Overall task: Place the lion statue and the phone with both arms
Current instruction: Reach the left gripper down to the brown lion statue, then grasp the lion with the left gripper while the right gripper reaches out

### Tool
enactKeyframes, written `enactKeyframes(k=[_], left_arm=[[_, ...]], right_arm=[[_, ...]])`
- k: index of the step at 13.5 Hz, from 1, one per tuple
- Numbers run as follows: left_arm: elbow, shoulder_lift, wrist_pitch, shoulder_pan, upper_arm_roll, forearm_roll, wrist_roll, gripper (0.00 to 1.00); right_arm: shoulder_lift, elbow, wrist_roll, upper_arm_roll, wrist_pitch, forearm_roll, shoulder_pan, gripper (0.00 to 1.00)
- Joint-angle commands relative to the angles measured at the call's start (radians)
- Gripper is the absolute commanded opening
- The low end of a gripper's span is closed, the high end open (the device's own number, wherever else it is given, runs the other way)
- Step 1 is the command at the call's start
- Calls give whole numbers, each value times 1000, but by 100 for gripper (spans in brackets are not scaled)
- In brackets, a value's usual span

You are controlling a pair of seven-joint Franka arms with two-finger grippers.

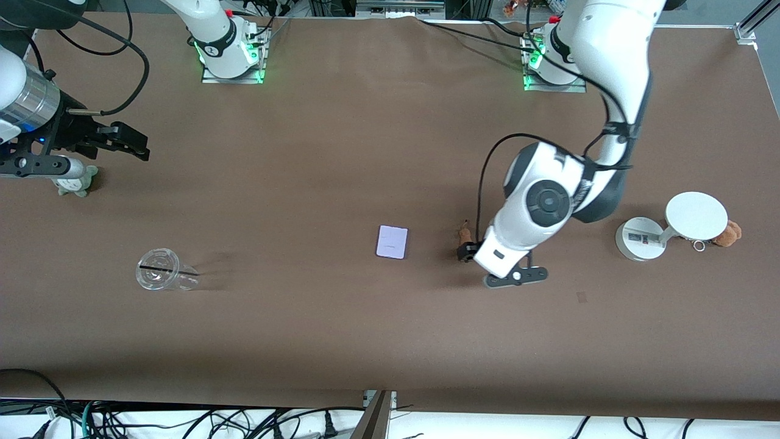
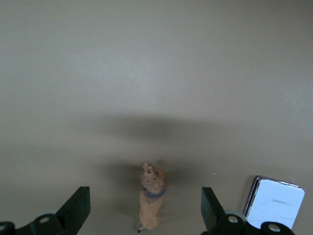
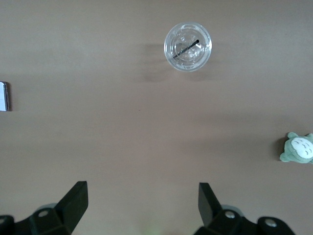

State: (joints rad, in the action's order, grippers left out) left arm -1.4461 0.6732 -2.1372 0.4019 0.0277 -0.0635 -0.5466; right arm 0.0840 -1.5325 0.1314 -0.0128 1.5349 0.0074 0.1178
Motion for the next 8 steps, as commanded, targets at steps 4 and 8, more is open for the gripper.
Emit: enactKeyframes(k=[4, 8], left_arm=[[-213, -7, -259, 51, -17, 45, -15, 100], [-247, -6, -270, 61, -14, 73, -18, 100]], right_arm=[[52, 12, -19, 7, -35, 13, -1, 100], [85, 17, -10, 13, -47, 55, 0, 100]])
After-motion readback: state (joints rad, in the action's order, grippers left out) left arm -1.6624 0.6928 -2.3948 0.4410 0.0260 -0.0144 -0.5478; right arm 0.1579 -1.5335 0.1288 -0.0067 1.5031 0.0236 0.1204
